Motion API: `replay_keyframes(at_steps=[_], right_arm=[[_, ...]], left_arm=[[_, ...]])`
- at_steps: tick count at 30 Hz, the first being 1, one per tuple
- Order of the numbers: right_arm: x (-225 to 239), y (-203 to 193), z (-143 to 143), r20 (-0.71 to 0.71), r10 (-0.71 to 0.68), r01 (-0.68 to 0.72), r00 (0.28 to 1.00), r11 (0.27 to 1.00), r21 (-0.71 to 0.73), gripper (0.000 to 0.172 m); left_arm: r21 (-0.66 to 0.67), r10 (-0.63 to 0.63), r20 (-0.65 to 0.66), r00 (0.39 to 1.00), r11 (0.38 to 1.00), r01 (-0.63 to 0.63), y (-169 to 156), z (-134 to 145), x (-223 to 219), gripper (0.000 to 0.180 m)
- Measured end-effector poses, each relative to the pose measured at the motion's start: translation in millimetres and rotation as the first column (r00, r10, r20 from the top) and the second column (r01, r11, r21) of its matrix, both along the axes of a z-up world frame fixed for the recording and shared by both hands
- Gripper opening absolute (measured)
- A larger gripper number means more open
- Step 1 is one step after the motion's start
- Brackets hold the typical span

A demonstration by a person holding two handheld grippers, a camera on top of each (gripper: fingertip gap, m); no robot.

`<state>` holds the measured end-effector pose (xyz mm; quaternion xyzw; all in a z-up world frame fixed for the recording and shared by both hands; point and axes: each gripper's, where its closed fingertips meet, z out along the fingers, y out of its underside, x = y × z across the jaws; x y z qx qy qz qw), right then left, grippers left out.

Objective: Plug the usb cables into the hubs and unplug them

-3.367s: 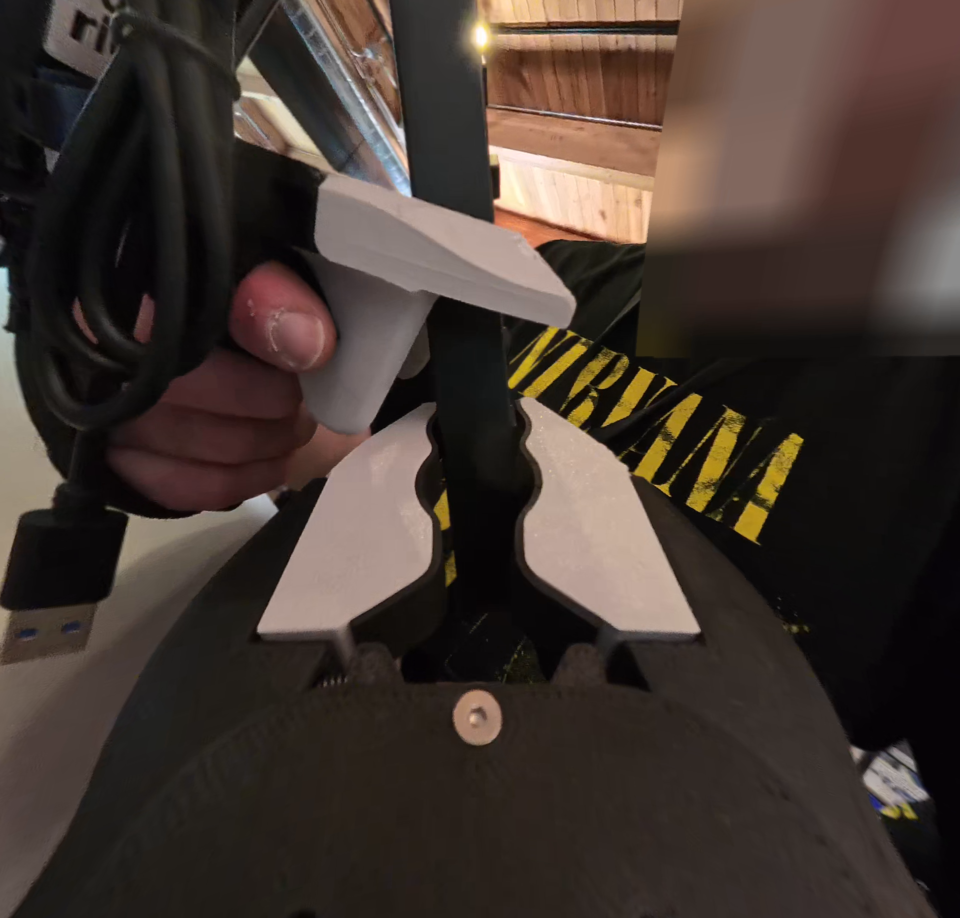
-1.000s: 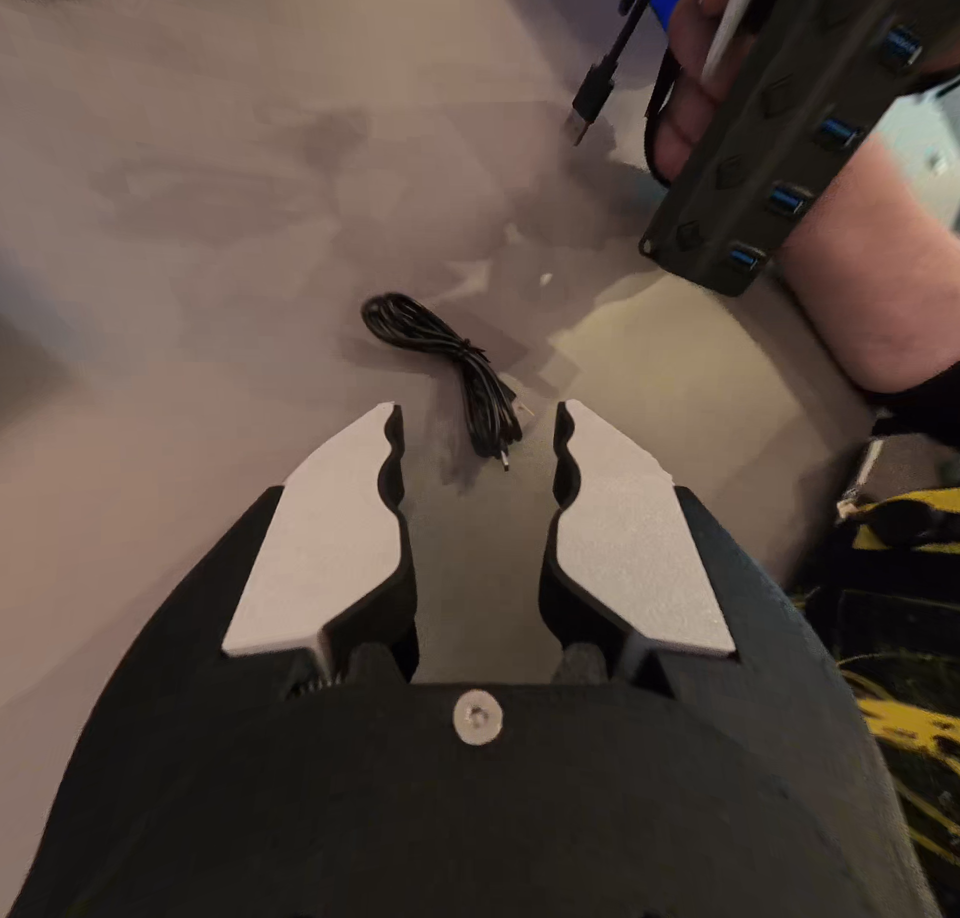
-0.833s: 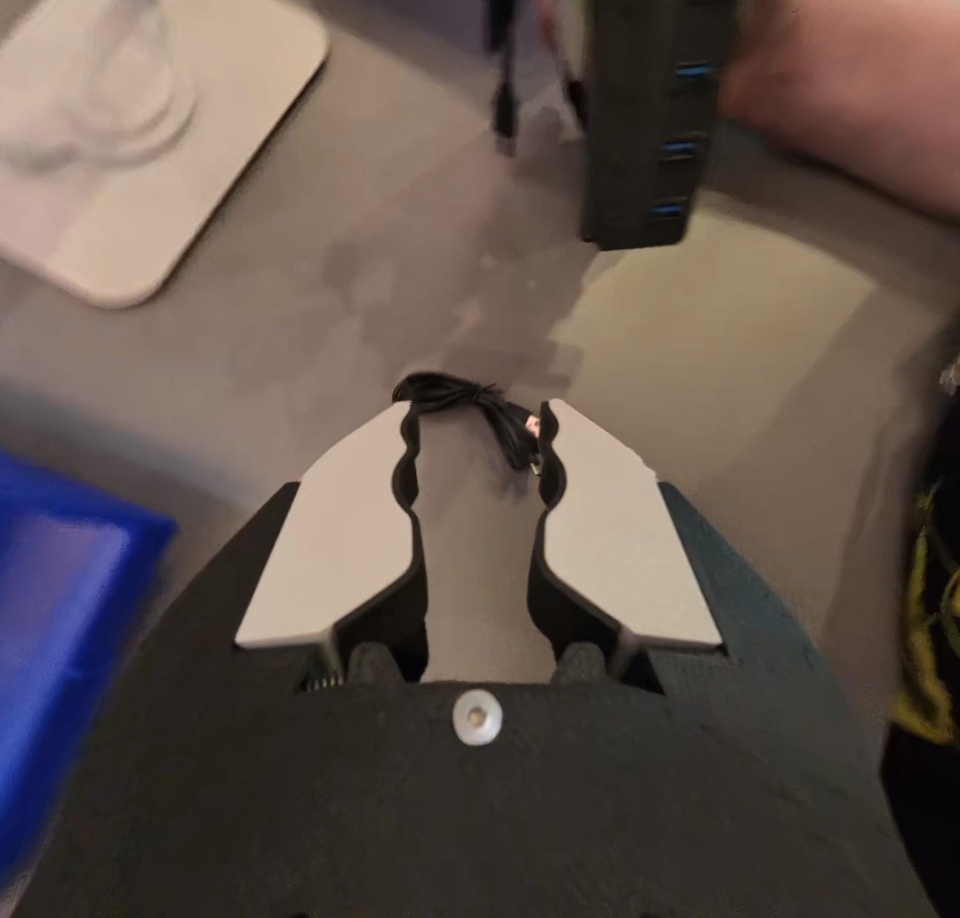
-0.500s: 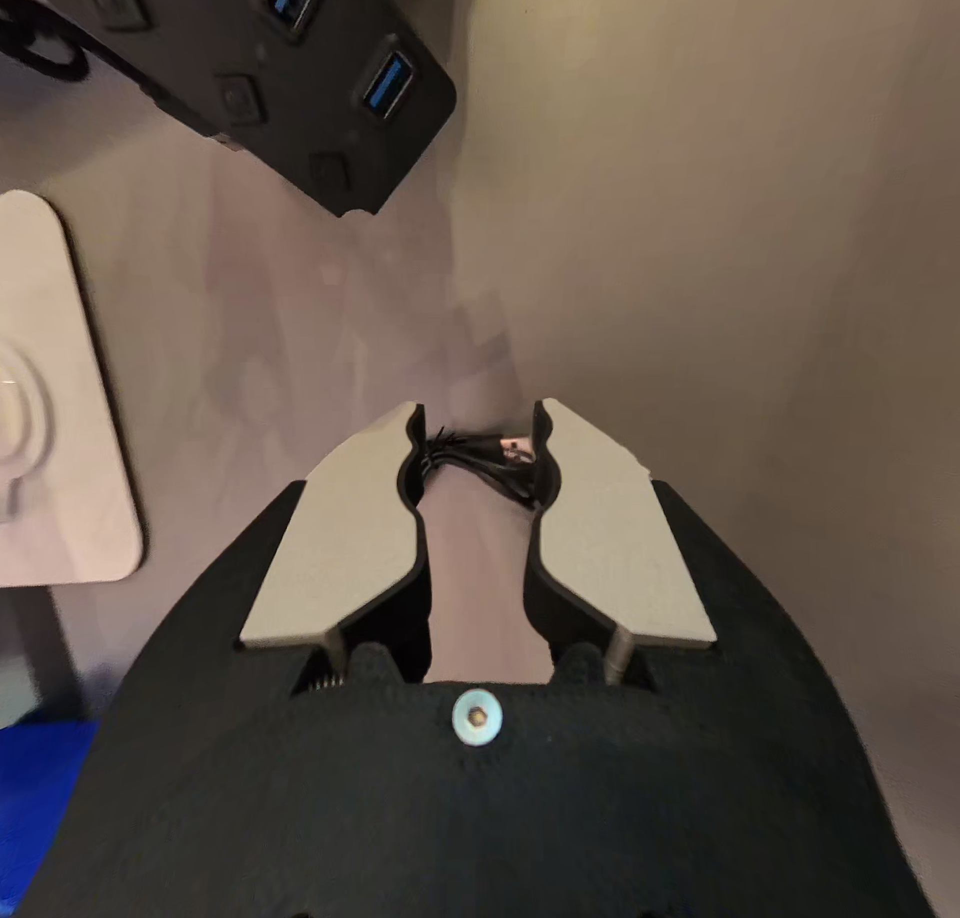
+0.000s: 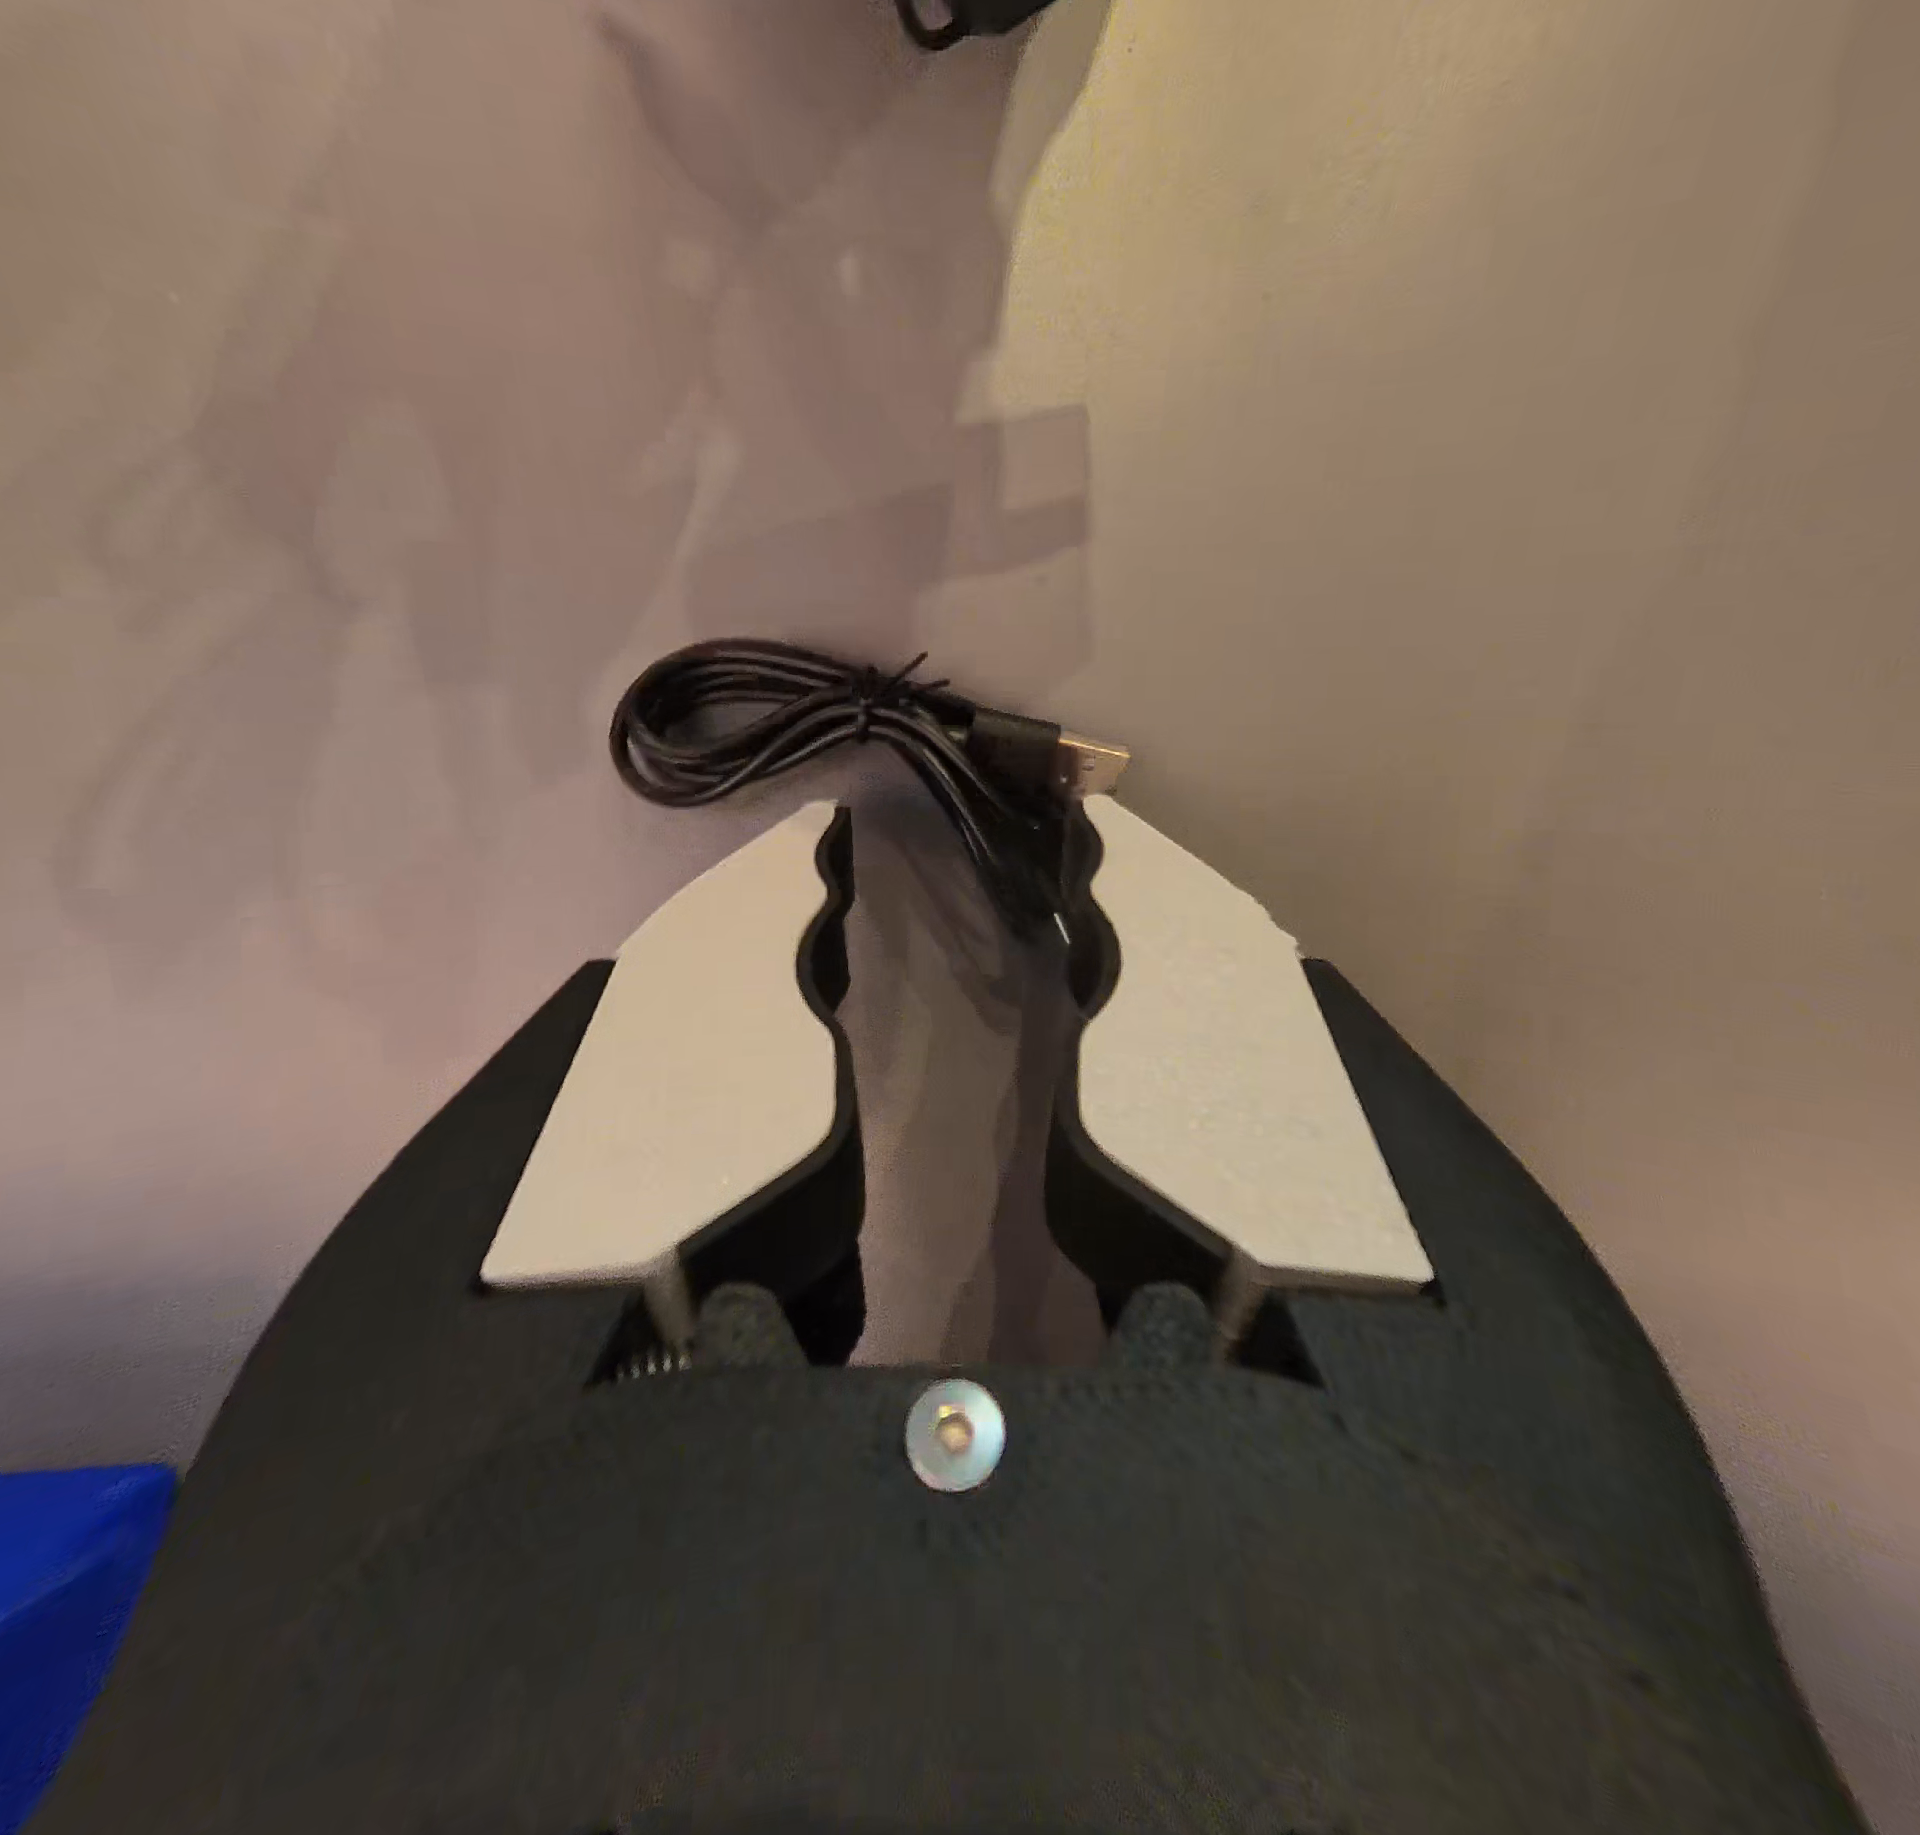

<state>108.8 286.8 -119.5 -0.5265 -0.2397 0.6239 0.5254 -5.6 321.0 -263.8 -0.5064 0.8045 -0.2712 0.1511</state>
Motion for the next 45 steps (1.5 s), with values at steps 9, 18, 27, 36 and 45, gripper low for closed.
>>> replay_keyframes(at_steps=[9,18,27,36,45], right_arm=[[-2,1,-3,0.015,0.002,-0.002,1.000,1.000,-0.005,0.066],[-1,1,-3,0.016,0.000,0.001,1.000,1.000,-0.005,0.066],[-6,0,-9,0.070,0.006,-0.005,0.998,1.000,-0.011,0.066],[-28,-1,-24,0.210,0.017,-0.014,0.978,1.000,-0.013,0.066],[-6,-3,-13,0.177,-0.033,0.031,0.984,0.999,0.016,0.066]], left_arm=[[0.346,-0.156,0.099,0.983,0.931,0.113,9,4,12,0.045],[0.745,-0.491,0.039,0.871,0.595,0.302,-1,11,27,0.041],[0.694,-0.333,0.089,0.939,0.697,0.181,-1,15,36,0.063],[0.495,0.041,0.127,0.991,0.863,-0.099,-4,10,32,0.073],[0.617,-0.264,0.189,0.946,0.781,0.094,-22,39,30,0.079]])
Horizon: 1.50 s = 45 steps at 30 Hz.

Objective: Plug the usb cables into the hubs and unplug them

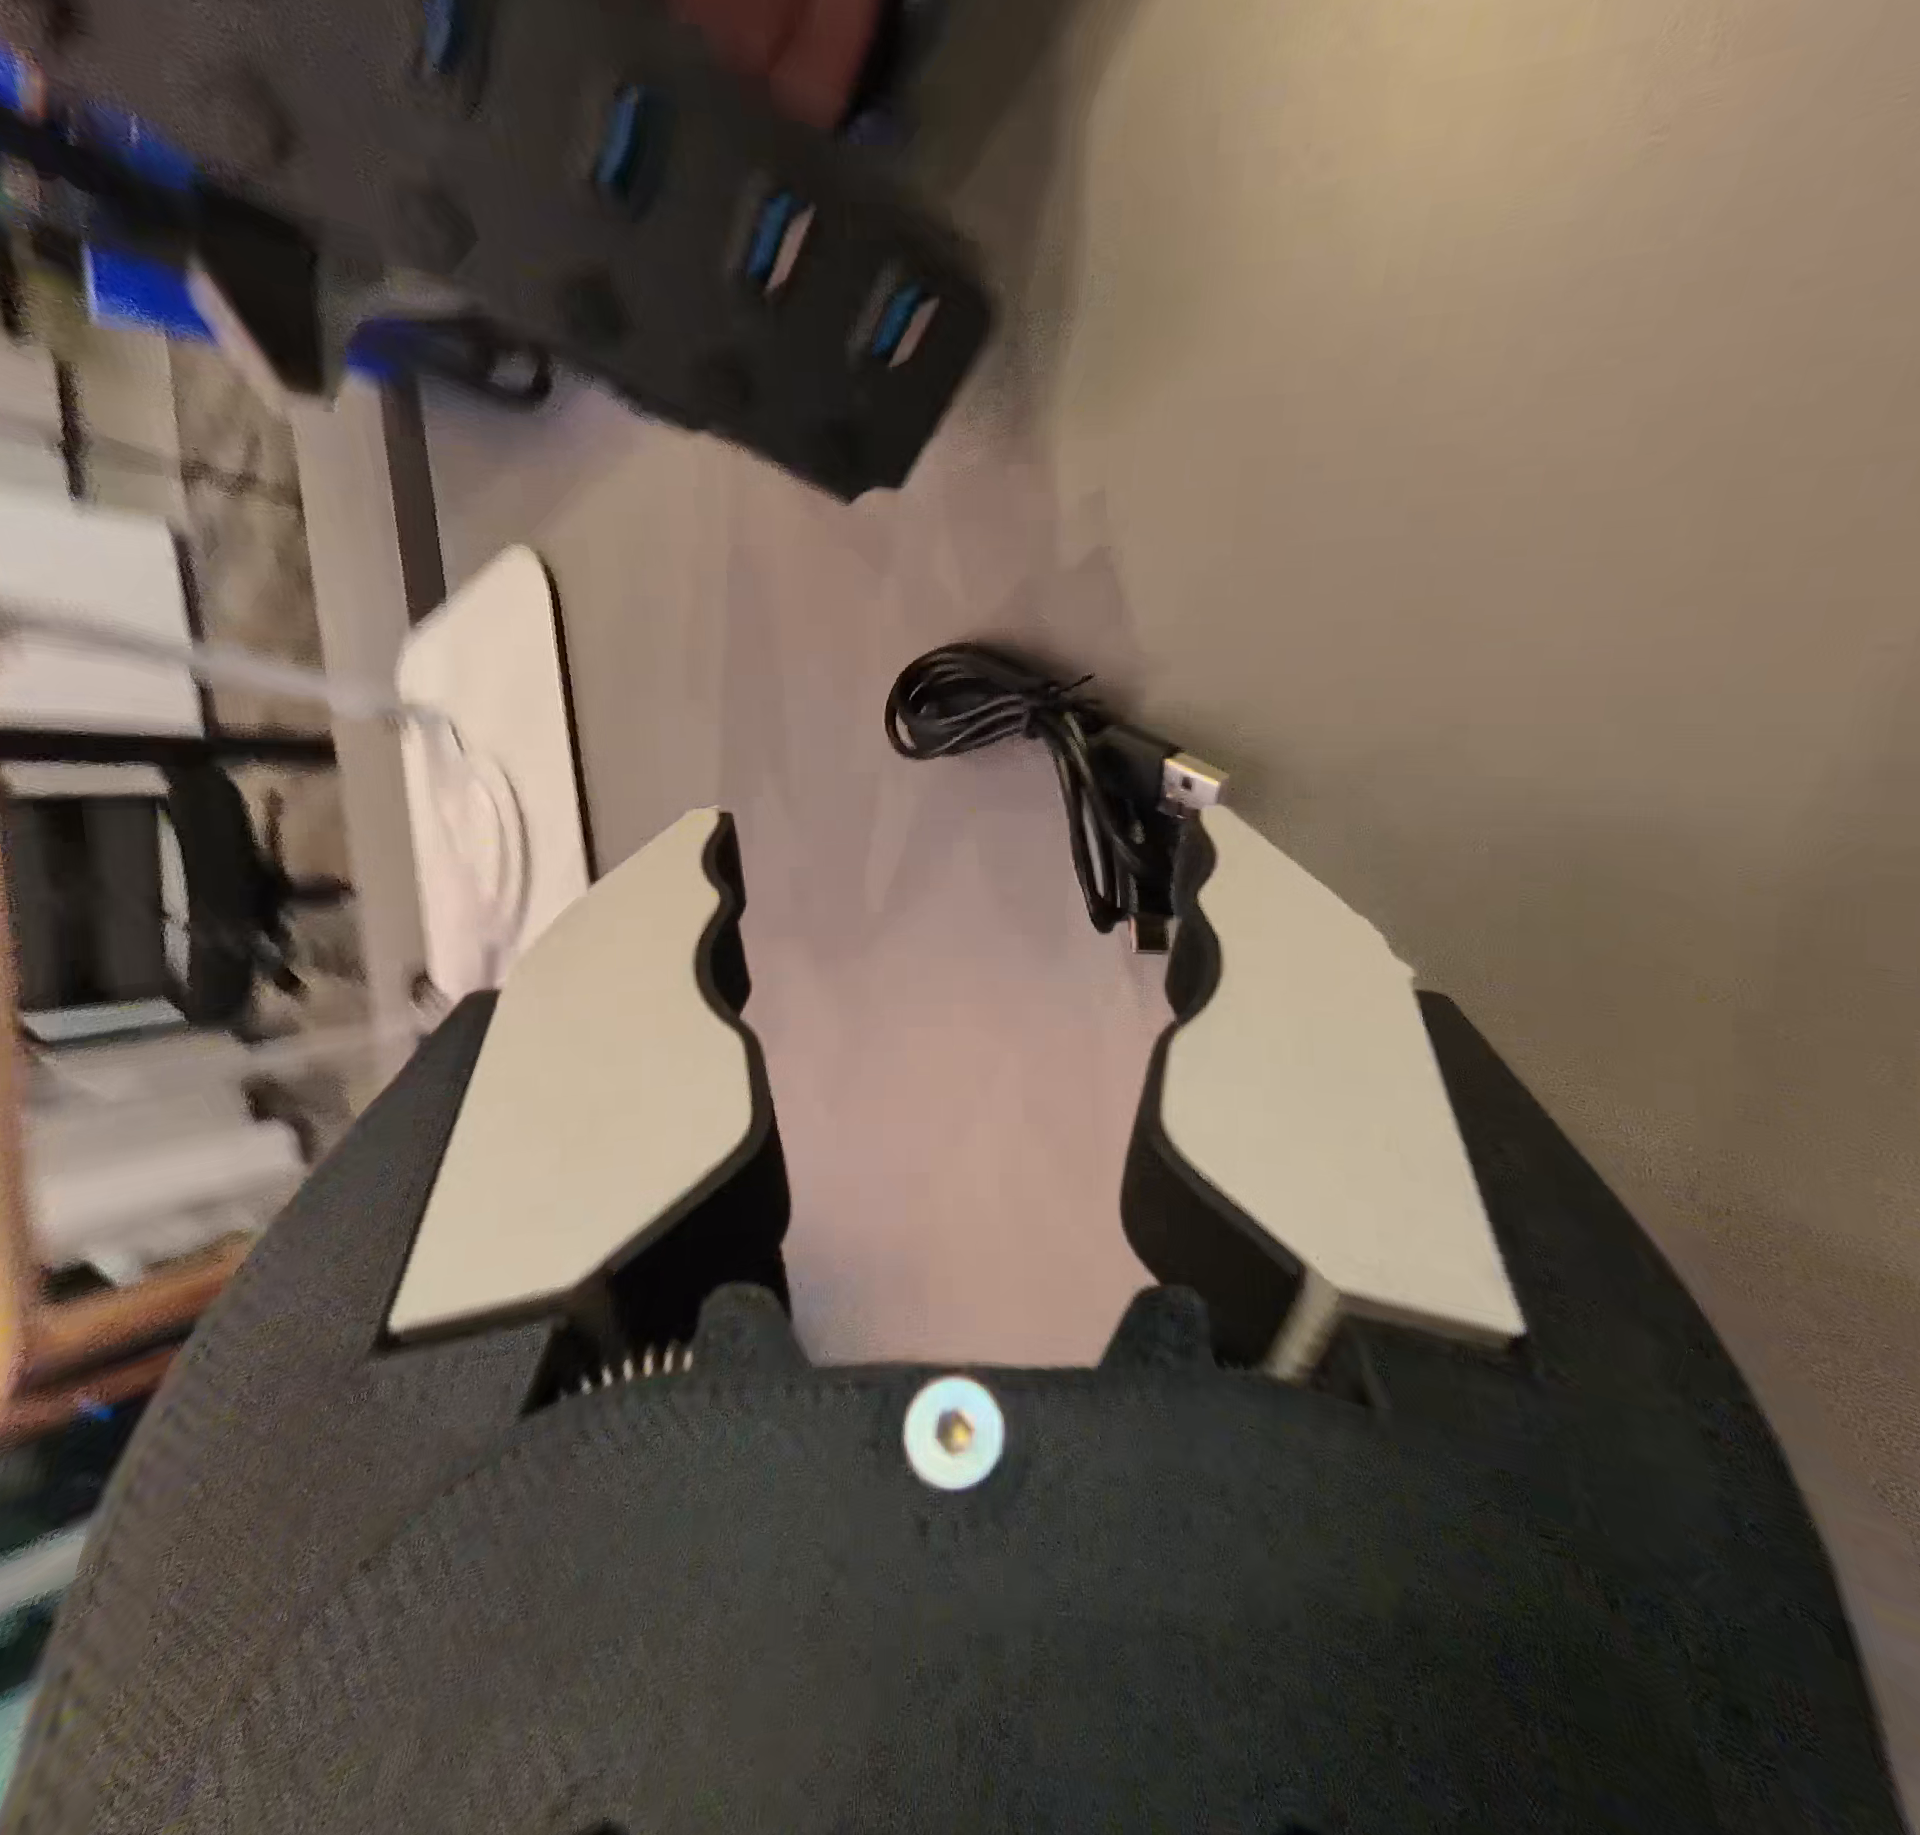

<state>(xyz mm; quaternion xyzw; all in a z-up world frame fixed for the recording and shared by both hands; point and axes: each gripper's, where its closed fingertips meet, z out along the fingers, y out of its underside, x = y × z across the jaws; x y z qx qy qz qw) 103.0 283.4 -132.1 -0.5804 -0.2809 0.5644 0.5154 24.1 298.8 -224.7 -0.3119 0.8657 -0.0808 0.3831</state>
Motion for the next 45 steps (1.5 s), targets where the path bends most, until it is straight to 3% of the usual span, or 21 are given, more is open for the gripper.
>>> replay_keyframes(at_steps=[3,5,10,14,19,24,29,31,34,40,43,45], right_arm=[[6,1,2,-0.017,-0.014,0.014,1.000,1.000,0.003,0.066],[7,1,2,-0.015,-0.015,0.016,1.000,1.000,0.004,0.066],[4,1,-2,-0.003,-0.004,0.004,1.000,1.000,-0.002,0.066],[5,2,-3,-0.006,-0.002,0.002,1.000,1.000,-0.004,0.066],[10,2,-1,-0.022,-0.010,0.010,1.000,1.000,0.002,0.066],[11,2,1,-0.036,-0.006,0.006,0.999,1.000,0.005,0.066],[13,1,4,-0.049,-0.005,0.005,0.999,1.000,0.011,0.066],[13,0,5,-0.056,-0.006,0.007,0.998,1.000,0.014,0.066],[14,0,7,-0.068,-0.003,0.004,0.998,1.000,0.017,0.066],[15,0,6,-0.074,0.000,0.001,0.997,1.000,0.012,0.066],[15,0,6,-0.078,0.000,0.001,0.997,1.000,0.012,0.066],[15,0,7,-0.085,0.001,0.000,0.996,1.000,0.012,0.066]], left_arm=[[0.139,-0.201,-0.081,0.976,0.968,0.211,-14,-2,4,0.065],[0.180,-0.319,-0.187,0.929,0.919,0.351,-20,-9,3,0.055],[0.106,-0.489,-0.454,0.745,0.801,0.589,-28,-13,-2,0.032],[0.021,-0.513,-0.580,0.632,0.767,0.642,-26,-15,5,0.026],[-0.061,-0.515,-0.709,0.482,0.726,0.685,-15,-41,-4,0.029],[-0.131,-0.517,-0.732,0.443,0.745,0.654,-12,-45,-9,0.023],[-0.203,-0.501,-0.686,0.528,0.828,0.522,-9,-46,-11,0.020],[-0.215,-0.469,-0.655,0.593,0.867,0.449,-7,-46,-12,0.019],[-0.286,-0.362,-0.606,0.708,0.930,0.231,-6,-46,-13,0.018],[-0.342,-0.116,-0.470,0.875,0.938,-0.060,-4,-45,-13,0.015],[-0.302,0.021,-0.371,0.929,0.942,-0.142,2,-44,-12,0.014],[-0.341,0.108,-0.327,0.939,0.913,-0.224,2,-44,-12,0.014]])
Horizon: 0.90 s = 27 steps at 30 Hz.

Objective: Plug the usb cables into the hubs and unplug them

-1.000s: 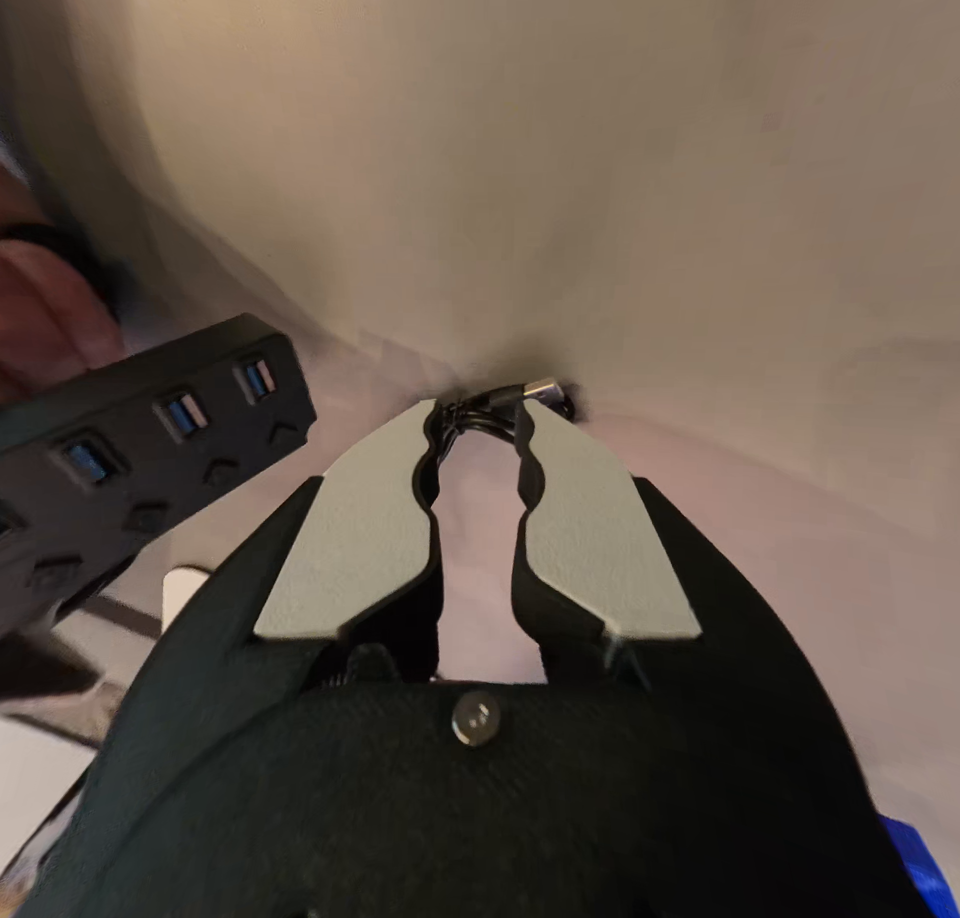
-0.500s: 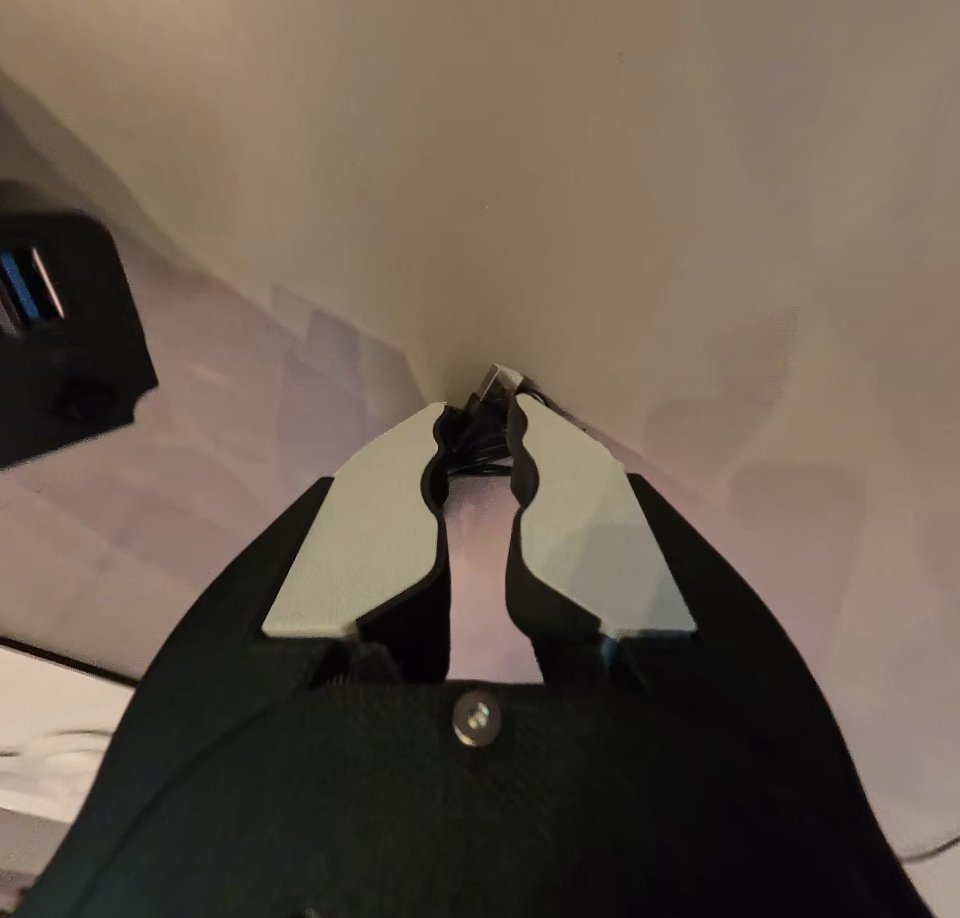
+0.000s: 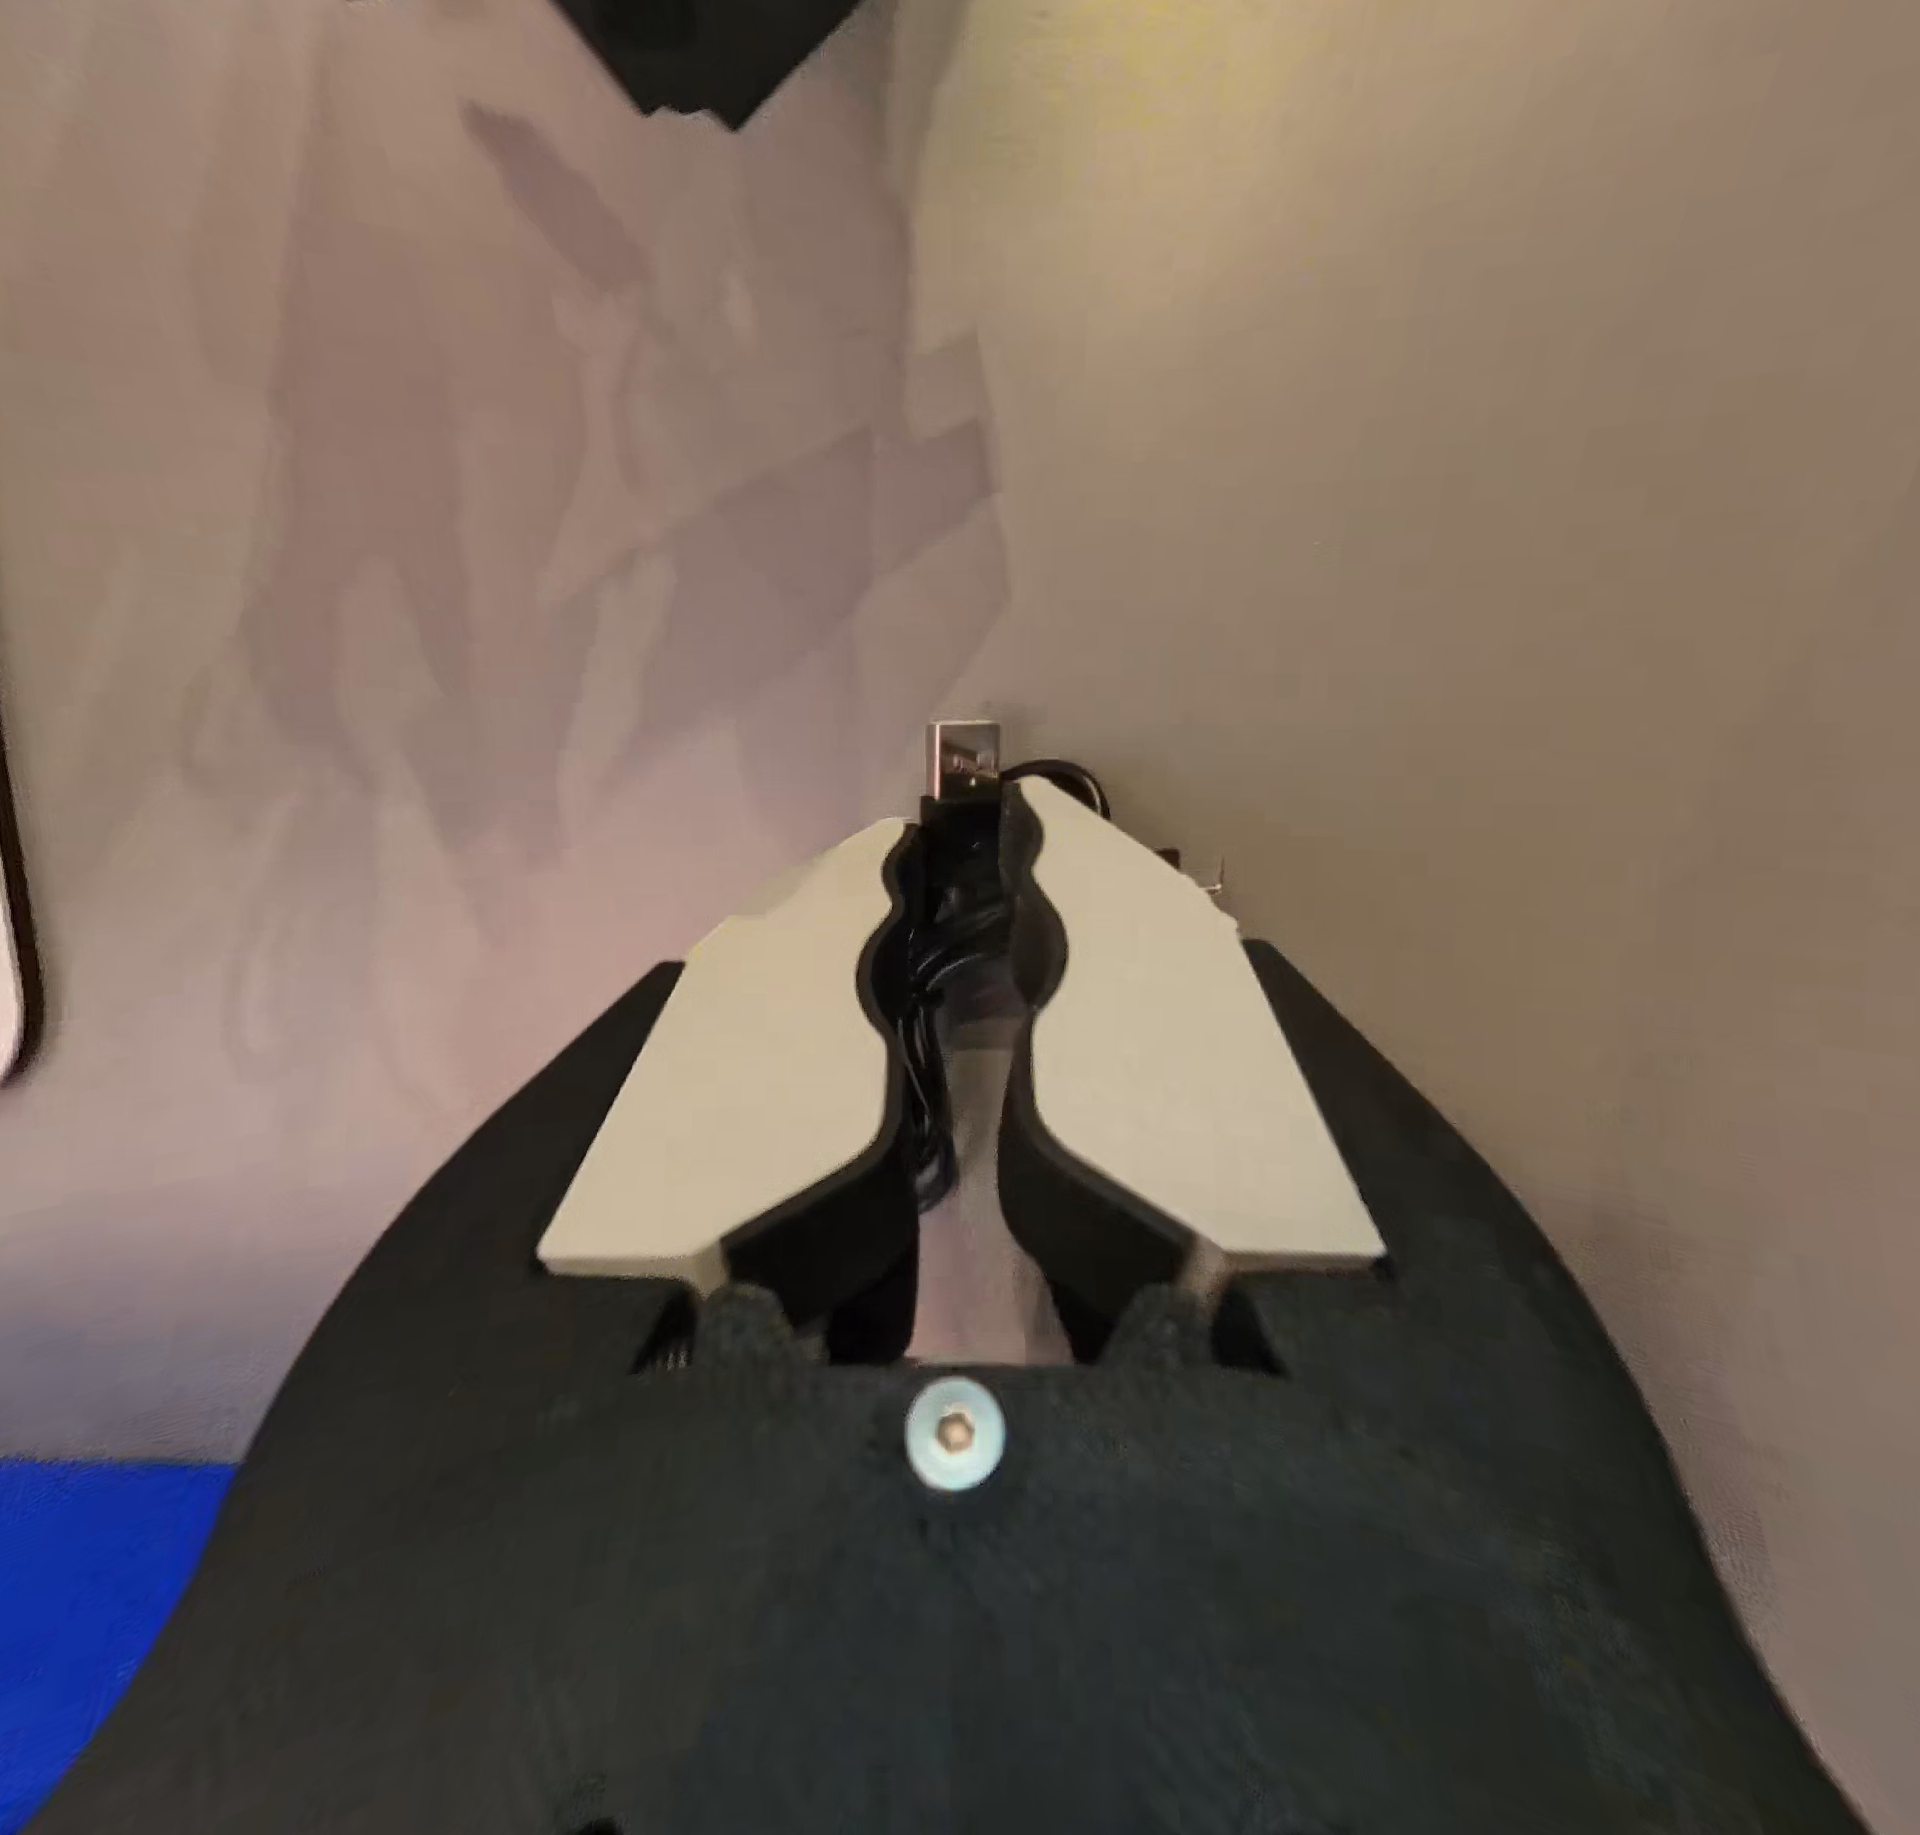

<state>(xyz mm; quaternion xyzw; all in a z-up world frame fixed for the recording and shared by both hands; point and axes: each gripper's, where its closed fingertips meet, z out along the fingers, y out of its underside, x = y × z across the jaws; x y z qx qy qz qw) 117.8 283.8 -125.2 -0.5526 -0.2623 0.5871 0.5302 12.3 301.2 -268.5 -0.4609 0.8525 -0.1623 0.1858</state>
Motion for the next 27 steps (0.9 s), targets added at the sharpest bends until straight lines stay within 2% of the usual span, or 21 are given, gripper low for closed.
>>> replay_keyframes(at_steps=[3,7,10,11,12,15,17,19,24,27], right_arm=[[0,0,1,-0.012,0.007,-0.007,1.000,1.000,-0.002,0.066],[-2,0,0,-0.008,0.006,-0.006,1.000,1.000,0.002,0.066],[-4,0,0,-0.005,0.009,-0.009,1.000,1.000,0.003,0.066],[-5,0,0,-0.003,0.010,-0.010,1.000,1.000,0.003,0.066],[-6,0,0,-0.002,0.011,-0.011,1.000,1.000,0.003,0.066],[-7,-1,-1,0.004,0.015,-0.015,1.000,1.000,0.003,0.066],[-7,0,-1,0.006,0.015,-0.015,1.000,1.000,0.002,0.066],[-7,0,-1,0.005,0.012,-0.012,1.000,1.000,0.003,0.066],[-5,0,0,0.000,0.009,-0.009,1.000,1.000,0.004,0.066],[-5,0,-1,0.003,0.008,-0.008,1.000,1.000,0.003,0.066]], left_arm=[[-0.046,0.121,0.050,0.991,0.992,-0.118,4,2,0,0.014],[-0.200,0.248,0.081,0.965,0.953,-0.228,4,15,5,0.013],[-0.315,0.326,0.043,0.945,0.902,-0.296,4,16,7,0.012],[-0.351,0.330,-0.024,0.944,0.881,-0.317,1,9,4,0.014],[-0.337,0.339,-0.046,0.940,0.880,-0.334,2,3,2,0.014],[-0.241,0.343,0.006,0.939,0.912,-0.331,6,2,6,0.015],[-0.088,0.336,0.074,0.939,0.940,-0.330,16,6,10,0.035],[0.031,0.304,0.143,0.942,0.950,-0.312,20,11,11,0.042],[0.269,0.205,0.264,0.942,0.923,-0.276,18,22,9,0.035],[0.318,0.180,0.354,0.918,0.900,-0.299,13,42,10,0.030]])
